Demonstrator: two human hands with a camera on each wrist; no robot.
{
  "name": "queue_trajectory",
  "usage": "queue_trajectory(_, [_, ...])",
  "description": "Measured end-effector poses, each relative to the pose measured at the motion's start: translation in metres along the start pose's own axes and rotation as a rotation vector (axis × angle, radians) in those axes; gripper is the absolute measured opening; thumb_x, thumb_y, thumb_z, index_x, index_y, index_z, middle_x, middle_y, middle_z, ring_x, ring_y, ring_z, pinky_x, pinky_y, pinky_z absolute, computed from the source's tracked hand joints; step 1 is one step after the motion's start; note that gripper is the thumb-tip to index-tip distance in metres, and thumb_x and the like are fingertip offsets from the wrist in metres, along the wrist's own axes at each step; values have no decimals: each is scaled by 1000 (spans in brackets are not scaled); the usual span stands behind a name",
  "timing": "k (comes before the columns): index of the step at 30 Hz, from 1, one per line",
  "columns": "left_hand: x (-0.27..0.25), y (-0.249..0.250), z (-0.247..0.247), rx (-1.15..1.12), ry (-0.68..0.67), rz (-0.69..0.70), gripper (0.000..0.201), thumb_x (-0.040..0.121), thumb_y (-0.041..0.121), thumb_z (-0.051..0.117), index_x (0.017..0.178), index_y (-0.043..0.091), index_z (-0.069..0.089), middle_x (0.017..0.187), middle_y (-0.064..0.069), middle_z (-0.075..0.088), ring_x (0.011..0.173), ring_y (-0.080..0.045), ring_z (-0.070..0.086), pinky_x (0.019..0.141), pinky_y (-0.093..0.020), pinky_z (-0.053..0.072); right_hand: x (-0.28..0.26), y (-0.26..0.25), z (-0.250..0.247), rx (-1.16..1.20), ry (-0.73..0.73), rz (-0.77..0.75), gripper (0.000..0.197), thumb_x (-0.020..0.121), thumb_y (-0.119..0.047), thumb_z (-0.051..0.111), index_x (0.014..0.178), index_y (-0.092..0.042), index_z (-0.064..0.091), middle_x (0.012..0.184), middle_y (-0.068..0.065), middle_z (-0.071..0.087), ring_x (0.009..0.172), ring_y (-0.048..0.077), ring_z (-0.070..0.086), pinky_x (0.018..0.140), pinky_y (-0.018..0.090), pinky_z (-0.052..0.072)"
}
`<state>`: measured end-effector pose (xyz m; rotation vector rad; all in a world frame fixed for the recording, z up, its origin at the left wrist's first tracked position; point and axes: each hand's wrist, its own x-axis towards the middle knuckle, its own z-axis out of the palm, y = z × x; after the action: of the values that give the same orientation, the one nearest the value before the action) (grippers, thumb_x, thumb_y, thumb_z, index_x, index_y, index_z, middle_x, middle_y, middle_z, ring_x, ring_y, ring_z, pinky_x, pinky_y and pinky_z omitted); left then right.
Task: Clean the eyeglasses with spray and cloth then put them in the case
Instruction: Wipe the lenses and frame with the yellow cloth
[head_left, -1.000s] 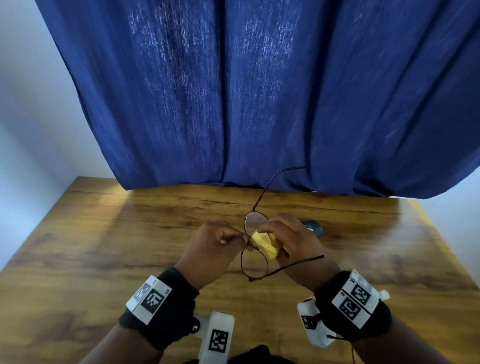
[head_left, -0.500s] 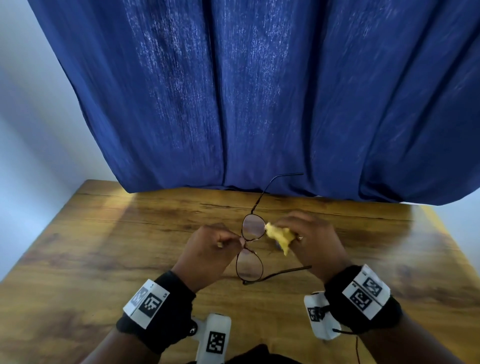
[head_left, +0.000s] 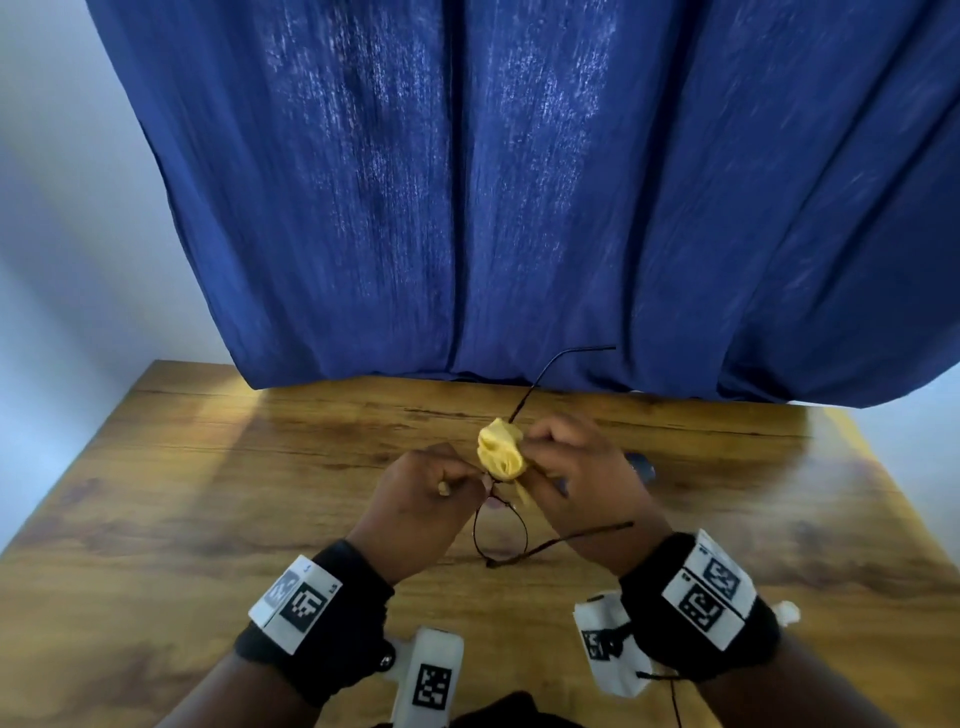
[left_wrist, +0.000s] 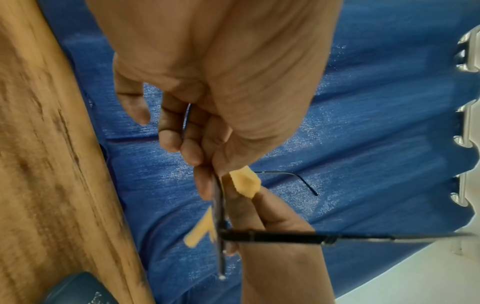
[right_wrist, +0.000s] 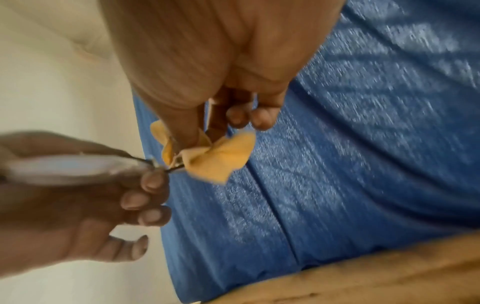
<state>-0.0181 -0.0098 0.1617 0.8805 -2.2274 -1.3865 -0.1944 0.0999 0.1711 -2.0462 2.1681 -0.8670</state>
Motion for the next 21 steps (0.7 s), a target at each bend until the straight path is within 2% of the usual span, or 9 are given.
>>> queue_trajectory(2, [-2, -9, -11, 23, -20, 25, 21, 97, 20, 68, 86, 26, 84, 81, 8, 64, 73, -2, 58, 65, -14, 40, -4, -2, 3, 20, -42, -33, 15, 95, -32, 63, 99, -22, 73, 96, -14, 56, 91, 2, 47, 74, 18, 41])
queue_trajectory(4, [-4, -15, -18, 60, -59, 49, 21, 98, 18, 67, 88, 25, 85, 81, 12, 64, 76, 0, 59, 64, -9, 38, -3, -1, 2, -24, 10, 55, 23, 94, -38, 57, 100, -25, 75, 95, -18, 55, 91, 0, 45, 71, 17, 38])
queue_trajectory(6, [-5, -20, -25, 72, -87, 65, 22, 98, 18, 67, 88, 25, 85, 82, 14, 64, 76, 2, 59, 65, -8, 37, 3, -8, 7, -55, 63, 139, 32, 93, -44, 51, 99, -24, 76, 94, -16, 58, 90, 2, 45, 70, 21, 36])
queue_trajectory(7, [-5, -22, -28, 66, -93, 74, 22, 98, 17, 67, 87, 25, 84, 83, 14, 65, 77, 1, 60, 66, -10, 39, 6, -15, 14, -34, 61, 124, 32, 93, -43, 52, 98, -23, 75, 94, -13, 60, 89, 3, 47, 70, 22, 38])
queue_trajectory(10, [-3, -29, -37, 84, -105, 110, 20, 96, 16, 67, 87, 25, 83, 89, 10, 69, 83, -6, 64, 73, -21, 46, 10, -30, 32, 33, 17, 18, 13, 93, -25, 67, 101, -19, 75, 97, -9, 64, 91, 7, 54, 74, 24, 46])
queue_trajectory(13, [-3, -33, -43, 91, -94, 109, 21, 96, 20, 68, 86, 28, 84, 81, 12, 64, 77, -2, 60, 67, -15, 39, 16, -31, 29, -36, 82, 179, 12, 92, -25, 72, 103, -23, 76, 99, -12, 66, 91, 7, 55, 73, 27, 45])
queue_trajectory(14, [-3, -33, -44, 89, -87, 115, 21, 96, 21, 69, 85, 29, 84, 80, 13, 63, 76, -2, 60, 66, -13, 37, 17, -32, 29, -50, 81, 182, 11, 92, -24, 72, 102, -22, 75, 98, -10, 67, 89, 8, 55, 72, 27, 45])
queue_trajectory(17, [-2, -31, -42, 108, -78, 142, 18, 96, 20, 69, 87, 27, 83, 83, 10, 66, 79, -5, 62, 67, -12, 39, 18, -34, 32, 16, -20, -3, 14, 92, -21, 69, 104, -20, 75, 97, -9, 66, 89, 8, 56, 75, 23, 47])
queue_trajectory(21, [0, -24, -32, 133, -35, 114, 19, 97, 19, 69, 86, 25, 84, 78, 11, 61, 76, 1, 58, 65, -7, 36, 24, -22, 24, -80, -11, 140, 14, 95, -23, 63, 105, -24, 73, 95, -12, 60, 88, 8, 52, 72, 25, 41])
